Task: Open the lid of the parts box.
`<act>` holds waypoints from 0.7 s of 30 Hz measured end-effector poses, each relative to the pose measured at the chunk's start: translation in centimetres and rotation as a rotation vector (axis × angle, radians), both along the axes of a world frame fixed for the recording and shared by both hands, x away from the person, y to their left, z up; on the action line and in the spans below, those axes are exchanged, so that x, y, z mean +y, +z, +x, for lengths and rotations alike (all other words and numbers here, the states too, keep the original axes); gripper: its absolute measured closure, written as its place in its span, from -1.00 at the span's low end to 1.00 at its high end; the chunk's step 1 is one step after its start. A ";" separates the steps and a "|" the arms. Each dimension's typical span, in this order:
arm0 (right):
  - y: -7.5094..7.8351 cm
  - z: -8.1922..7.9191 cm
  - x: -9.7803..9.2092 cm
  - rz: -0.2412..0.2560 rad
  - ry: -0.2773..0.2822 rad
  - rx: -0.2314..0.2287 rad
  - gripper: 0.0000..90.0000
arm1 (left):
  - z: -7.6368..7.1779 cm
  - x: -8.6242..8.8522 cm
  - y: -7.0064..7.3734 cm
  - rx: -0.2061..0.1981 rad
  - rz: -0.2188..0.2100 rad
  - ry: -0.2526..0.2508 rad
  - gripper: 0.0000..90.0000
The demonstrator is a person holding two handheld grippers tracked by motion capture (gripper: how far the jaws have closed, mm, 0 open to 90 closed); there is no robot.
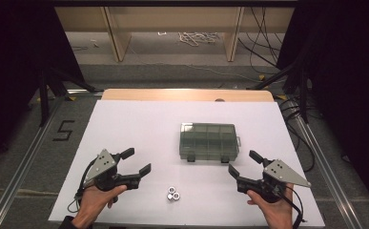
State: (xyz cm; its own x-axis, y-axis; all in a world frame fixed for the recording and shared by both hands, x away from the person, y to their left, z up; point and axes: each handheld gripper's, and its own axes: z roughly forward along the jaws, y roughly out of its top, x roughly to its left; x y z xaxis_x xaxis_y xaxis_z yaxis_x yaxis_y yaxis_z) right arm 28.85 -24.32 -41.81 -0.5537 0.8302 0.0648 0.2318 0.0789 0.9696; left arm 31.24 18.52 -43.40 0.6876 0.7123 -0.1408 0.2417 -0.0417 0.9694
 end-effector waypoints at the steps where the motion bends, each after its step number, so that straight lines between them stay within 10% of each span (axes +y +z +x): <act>1: 0.0 0.1 -0.1 -0.006 -0.001 0.001 -0.66 | 0.0 0.0 0.0 0.000 0.000 0.000 -0.65; 18: -0.2 2.6 -2.0 -0.091 -0.016 -0.015 -0.64 | 1.2 -1.2 -0.6 0.025 0.034 -0.026 -0.61; 21: -0.3 3.5 -2.8 -0.122 0.009 0.016 -0.39 | 1.6 -1.4 -0.7 0.030 0.043 -0.035 -0.54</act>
State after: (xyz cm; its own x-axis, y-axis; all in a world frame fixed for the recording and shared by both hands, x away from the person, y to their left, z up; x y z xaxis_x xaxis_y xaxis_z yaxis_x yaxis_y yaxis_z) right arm 32.36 -27.14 -42.10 -0.5607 0.8276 -0.0272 0.2460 0.1978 0.9489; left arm 32.84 17.07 -44.10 0.7079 0.6940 -0.1317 0.2685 -0.0919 0.9589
